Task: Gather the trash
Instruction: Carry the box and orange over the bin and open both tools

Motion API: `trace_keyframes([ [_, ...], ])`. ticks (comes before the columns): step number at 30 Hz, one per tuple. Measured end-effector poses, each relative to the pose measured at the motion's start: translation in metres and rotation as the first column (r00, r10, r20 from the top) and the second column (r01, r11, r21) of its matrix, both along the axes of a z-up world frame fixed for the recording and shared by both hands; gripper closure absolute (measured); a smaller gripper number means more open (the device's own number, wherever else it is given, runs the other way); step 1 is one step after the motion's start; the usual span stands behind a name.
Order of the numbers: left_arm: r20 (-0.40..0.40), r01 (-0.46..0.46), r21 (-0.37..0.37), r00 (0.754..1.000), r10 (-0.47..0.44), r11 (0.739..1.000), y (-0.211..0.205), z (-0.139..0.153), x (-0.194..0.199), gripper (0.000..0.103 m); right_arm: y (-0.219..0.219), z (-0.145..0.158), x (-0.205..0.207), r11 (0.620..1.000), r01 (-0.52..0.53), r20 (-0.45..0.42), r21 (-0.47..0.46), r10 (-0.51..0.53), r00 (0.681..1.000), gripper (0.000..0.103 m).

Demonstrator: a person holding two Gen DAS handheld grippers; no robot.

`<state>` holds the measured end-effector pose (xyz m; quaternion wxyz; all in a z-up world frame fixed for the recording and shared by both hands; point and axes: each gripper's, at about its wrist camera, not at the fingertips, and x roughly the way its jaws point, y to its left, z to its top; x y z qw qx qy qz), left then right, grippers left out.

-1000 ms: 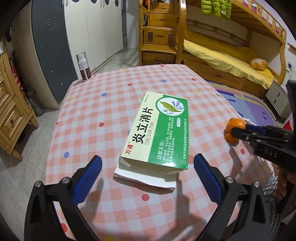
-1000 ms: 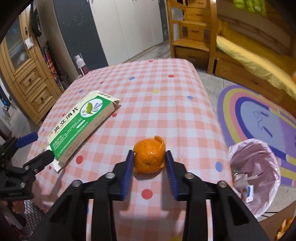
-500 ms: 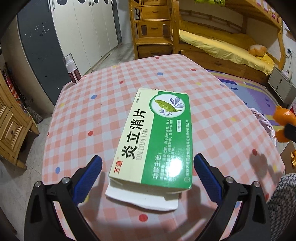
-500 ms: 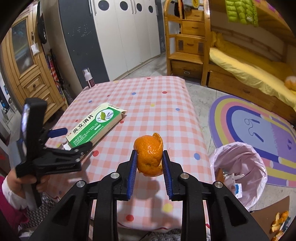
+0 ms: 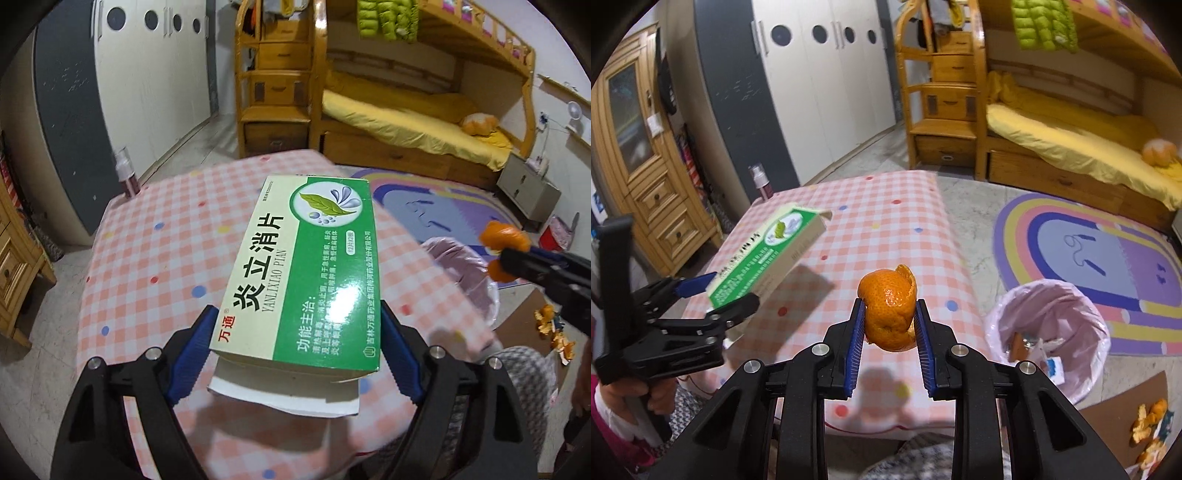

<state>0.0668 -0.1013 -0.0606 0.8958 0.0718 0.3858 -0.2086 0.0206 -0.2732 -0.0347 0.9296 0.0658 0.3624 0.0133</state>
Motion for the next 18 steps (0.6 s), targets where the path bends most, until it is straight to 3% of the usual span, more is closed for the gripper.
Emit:
trace_keyframes([
  [8,0.021,0.126,-0.026,0.992,-0.125,0.992,-0.064,0.009,-0.02,0.021,-0.045,-0.006,-0.034,0.991,0.134,-0.009,0.005,-0.134,0.991,0.076],
  [18,0.013,0.281,-0.025,0.96,-0.281,0.959,-0.146,0.009,-0.025,0.021,-0.118,-0.021,-0.063,0.948,0.317,-0.023,-0.008,-0.317,0.948,0.076],
])
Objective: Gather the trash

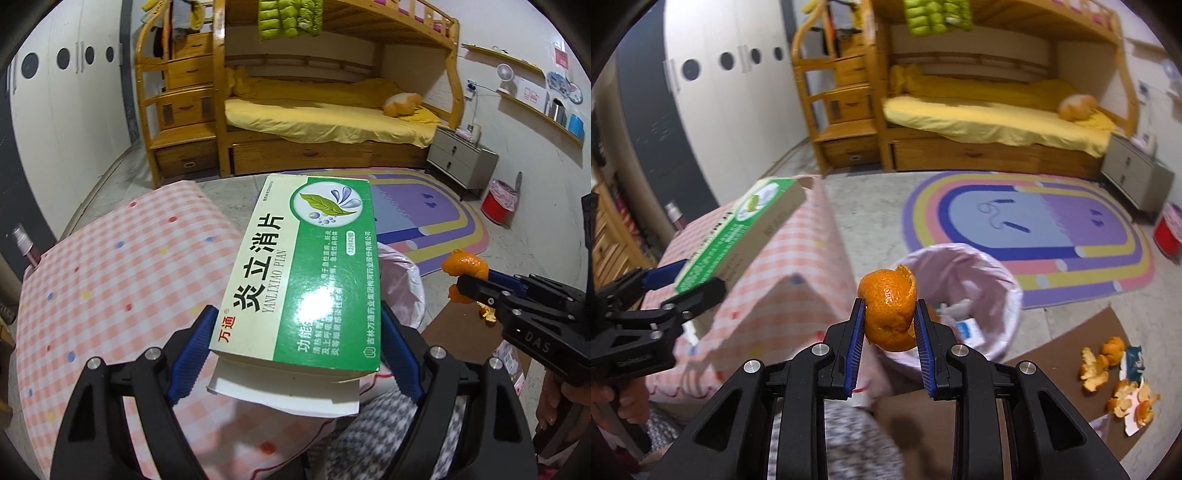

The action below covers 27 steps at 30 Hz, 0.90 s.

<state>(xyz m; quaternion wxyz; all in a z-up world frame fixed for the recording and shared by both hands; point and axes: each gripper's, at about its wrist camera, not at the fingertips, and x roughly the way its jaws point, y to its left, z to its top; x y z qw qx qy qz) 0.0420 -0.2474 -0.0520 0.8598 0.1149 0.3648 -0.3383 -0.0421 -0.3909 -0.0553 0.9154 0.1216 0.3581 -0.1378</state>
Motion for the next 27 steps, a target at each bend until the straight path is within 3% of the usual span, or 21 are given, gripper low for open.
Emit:
trace_keyframes([
  [7,0.003,0.031,0.013,1.0,-0.031,0.999,-0.037,-0.004,0.009,0.021,-0.048,-0.023,0.03,0.999,0.037,-0.027,0.031,-0.036,0.999,0.072],
  [10,-0.003,0.036,0.013,0.999,-0.036,0.999,-0.051,-0.007,0.017,0.021,-0.064,-0.03,0.041,0.998,0.061,-0.027,0.036,-0.06,0.998,0.051],
  [11,-0.004,0.038,0.014,0.999,-0.038,0.999,-0.054,-0.008,0.019,0.021,-0.069,-0.03,0.041,0.997,0.073,-0.025,0.032,-0.072,0.997,0.05],
  [21,-0.024,0.115,0.005,0.993,-0.115,0.993,-0.106,-0.022,0.033,0.019,-0.097,-0.011,0.006,0.984,0.168,0.105,0.063,-0.174,0.979,0.049],
  [24,-0.009,0.084,-0.022,0.996,-0.085,0.996,-0.113,-0.016,0.037,0.009,-0.099,-0.004,-0.001,0.982,0.178,0.13,0.071,-0.186,0.974,0.049],
  [27,0.002,0.046,-0.033,0.999,-0.046,0.998,-0.104,-0.009,0.038,0.009,-0.095,0.0,-0.009,0.982,0.172,0.144,0.08,-0.182,0.973,0.046],
])
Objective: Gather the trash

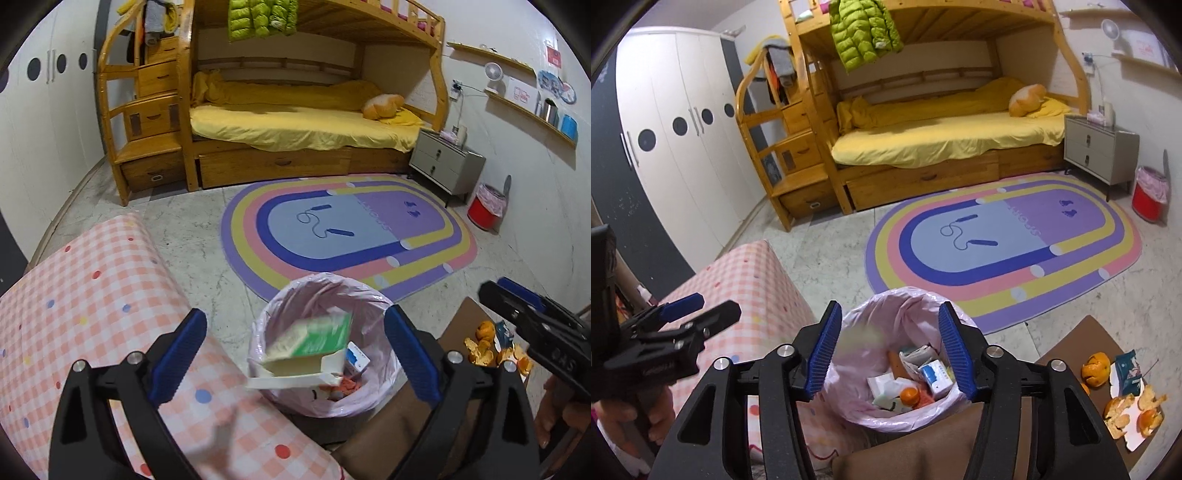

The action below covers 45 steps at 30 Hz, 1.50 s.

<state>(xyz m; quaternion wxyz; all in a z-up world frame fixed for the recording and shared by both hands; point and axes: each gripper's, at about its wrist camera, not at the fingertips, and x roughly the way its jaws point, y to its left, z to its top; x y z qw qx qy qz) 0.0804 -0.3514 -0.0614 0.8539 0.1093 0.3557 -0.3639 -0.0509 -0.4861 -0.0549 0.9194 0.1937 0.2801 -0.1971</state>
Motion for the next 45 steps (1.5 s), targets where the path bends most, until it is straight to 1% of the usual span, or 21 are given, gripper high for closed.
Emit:
trace_keyframes([
  [2,0.012,-0.034,0.016,0.999,0.034,0.999,0.011,0.003,-0.001,0.009,0.004,0.002,-0.002,1.0,-0.017,0.003,0.004,0.017,1.0,0.044],
  [6,0.028,-0.09,0.048,0.996,0.088,0.995,0.037,0.005,-0.006,0.008,0.025,0.006,-0.006,0.998,-0.063,-0.014,0.0,0.063,0.998,0.043],
  [12,0.033,-0.166,0.067,0.986,0.164,0.984,0.085,0.016,-0.017,0.008,0.066,0.019,-0.014,0.99,-0.14,-0.049,-0.014,0.139,0.989,0.033],
  [14,0.032,-0.192,0.078,0.981,0.19,0.978,0.101,0.021,-0.021,0.008,0.078,0.023,-0.017,0.988,-0.152,-0.067,-0.018,0.15,0.986,0.022],
  [16,0.031,-0.222,0.1,0.975,0.22,0.97,0.119,0.025,-0.026,0.007,0.089,0.027,-0.021,0.987,-0.157,-0.081,-0.022,0.155,0.985,0.014],
  [19,0.012,-0.236,0.131,0.972,0.236,0.963,0.139,0.03,-0.033,0.007,0.11,0.04,-0.029,0.984,-0.178,-0.071,-0.018,0.177,0.982,0.012],
  [23,0.003,-0.284,0.159,0.958,0.287,0.946,0.169,0.039,-0.048,0.007,0.135,0.057,-0.034,0.975,-0.217,-0.058,-0.042,0.214,0.975,0.01],
  [25,0.016,-0.321,0.165,0.946,0.323,0.933,0.183,0.045,-0.056,0.007,0.149,0.065,-0.034,0.97,-0.239,-0.058,-0.051,0.236,0.97,0.01],
  [28,0.043,-0.386,0.167,0.922,0.384,0.907,0.208,0.053,-0.067,0.007,0.168,0.073,-0.032,0.956,-0.29,-0.063,-0.037,0.287,0.956,0.01],
  [30,0.043,-0.409,0.159,0.912,0.408,0.899,0.22,0.058,-0.074,0.007,0.18,0.077,-0.031,0.947,-0.318,-0.076,-0.041,0.314,0.946,0.01],
  [32,0.047,-0.432,0.149,0.901,0.43,0.889,0.234,0.064,-0.082,0.007,0.193,0.082,-0.03,0.938,-0.341,-0.105,-0.061,0.334,0.937,0.01],
  [35,0.05,-0.458,0.152,0.888,0.456,0.876,0.255,0.071,-0.093,0.007,0.215,0.093,-0.036,0.916,-0.391,-0.102,-0.094,0.382,0.919,0.01],
  [37,0.065,-0.481,0.167,0.877,0.477,0.861,0.266,0.075,-0.1,0.007,0.226,0.099,-0.039,0.903,-0.417,-0.098,-0.109,0.407,0.908,0.01],
  [40,0.078,-0.51,0.177,0.86,0.504,0.842,0.283,0.079,-0.111,0.007,0.24,0.105,-0.044,0.887,-0.442,-0.095,-0.137,0.432,0.897,0.01],
  [45,0.068,-0.553,0.177,0.832,0.55,0.814,0.306,0.085,-0.122,0.007,0.25,0.107,-0.046,0.879,-0.454,-0.094,-0.147,0.444,0.891,0.01],
])
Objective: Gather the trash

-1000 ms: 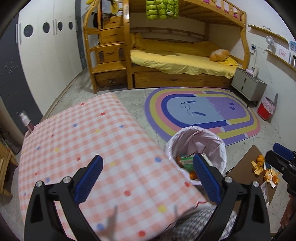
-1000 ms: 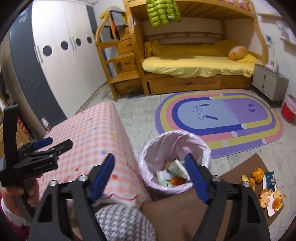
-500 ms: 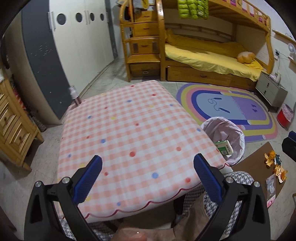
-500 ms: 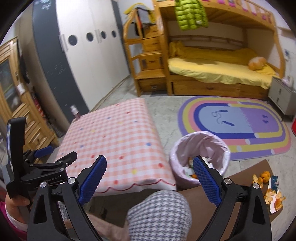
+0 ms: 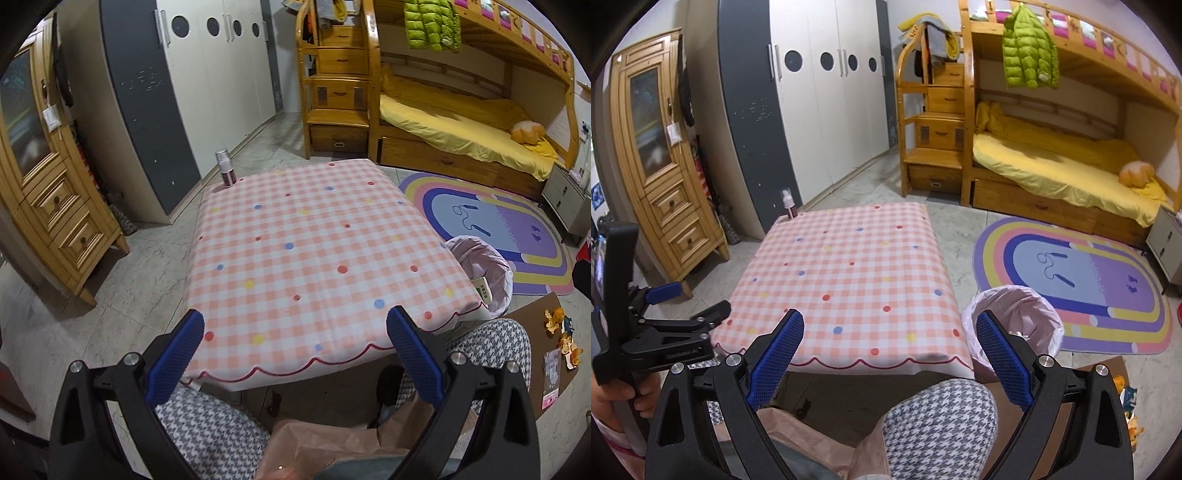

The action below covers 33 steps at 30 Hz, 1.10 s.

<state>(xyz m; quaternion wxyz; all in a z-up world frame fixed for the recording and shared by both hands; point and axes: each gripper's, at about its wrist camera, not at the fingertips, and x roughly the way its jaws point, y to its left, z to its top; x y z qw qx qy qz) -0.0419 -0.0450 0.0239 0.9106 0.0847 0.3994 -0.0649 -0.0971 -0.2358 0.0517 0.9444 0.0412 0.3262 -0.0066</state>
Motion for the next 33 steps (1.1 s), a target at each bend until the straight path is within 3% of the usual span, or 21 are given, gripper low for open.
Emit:
trace_keyframes([
  [11,-0.011,-0.071,-0.014,0.997,0.07,0.997,0.029,0.002,-0.005,0.007,0.015,-0.004,0.011,0.999,-0.04,-0.024,-0.003,0.04,0.999,0.01],
  [33,-0.021,-0.056,-0.025,0.998,0.056,0.998,0.026,0.003,0.005,0.007,0.021,-0.005,0.021,0.999,-0.049,-0.033,-0.002,0.049,0.998,0.01],
])
